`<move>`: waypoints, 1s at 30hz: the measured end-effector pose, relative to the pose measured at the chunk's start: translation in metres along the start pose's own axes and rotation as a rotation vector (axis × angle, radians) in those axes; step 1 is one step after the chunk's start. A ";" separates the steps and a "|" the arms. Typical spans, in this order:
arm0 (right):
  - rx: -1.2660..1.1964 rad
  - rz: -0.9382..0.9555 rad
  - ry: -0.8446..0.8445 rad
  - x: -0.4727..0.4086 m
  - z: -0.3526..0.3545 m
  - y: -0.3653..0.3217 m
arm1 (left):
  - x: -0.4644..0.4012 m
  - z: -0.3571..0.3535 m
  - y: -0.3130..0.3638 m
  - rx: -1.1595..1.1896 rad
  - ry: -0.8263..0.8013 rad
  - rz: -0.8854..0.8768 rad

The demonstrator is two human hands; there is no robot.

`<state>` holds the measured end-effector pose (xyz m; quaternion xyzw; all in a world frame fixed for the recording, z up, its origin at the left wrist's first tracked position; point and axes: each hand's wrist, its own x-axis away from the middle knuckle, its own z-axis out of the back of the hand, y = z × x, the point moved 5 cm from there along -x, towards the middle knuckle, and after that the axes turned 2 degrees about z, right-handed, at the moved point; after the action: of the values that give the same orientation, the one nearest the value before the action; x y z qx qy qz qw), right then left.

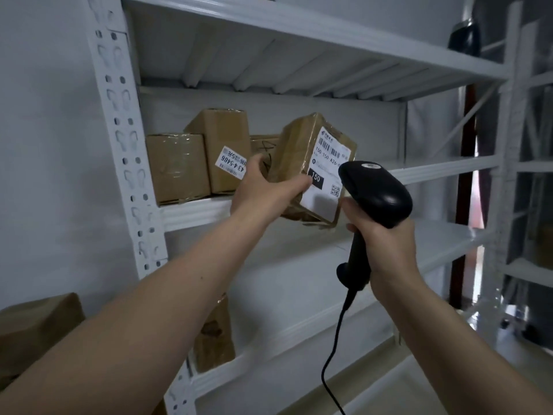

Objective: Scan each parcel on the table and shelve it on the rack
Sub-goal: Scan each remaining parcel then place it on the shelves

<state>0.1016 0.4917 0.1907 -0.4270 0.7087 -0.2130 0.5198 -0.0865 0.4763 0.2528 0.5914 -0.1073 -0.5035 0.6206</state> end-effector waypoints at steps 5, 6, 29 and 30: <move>-0.054 0.016 0.005 -0.042 -0.014 -0.007 | -0.024 -0.019 0.023 -0.019 0.025 0.063; -0.059 0.019 -0.003 -0.050 -0.015 -0.006 | -0.029 -0.023 0.027 -0.014 0.029 0.077; -0.314 -0.385 -0.213 -0.214 -0.045 0.073 | -0.128 -0.072 0.071 -0.957 0.284 -0.323; -0.321 -0.392 -0.221 -0.216 -0.048 0.076 | -0.129 -0.073 0.072 -1.054 0.316 -0.365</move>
<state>0.0491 0.7051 0.2717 -0.6535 0.5762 -0.1467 0.4683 -0.0575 0.6040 0.3530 0.2792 0.3557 -0.4935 0.7429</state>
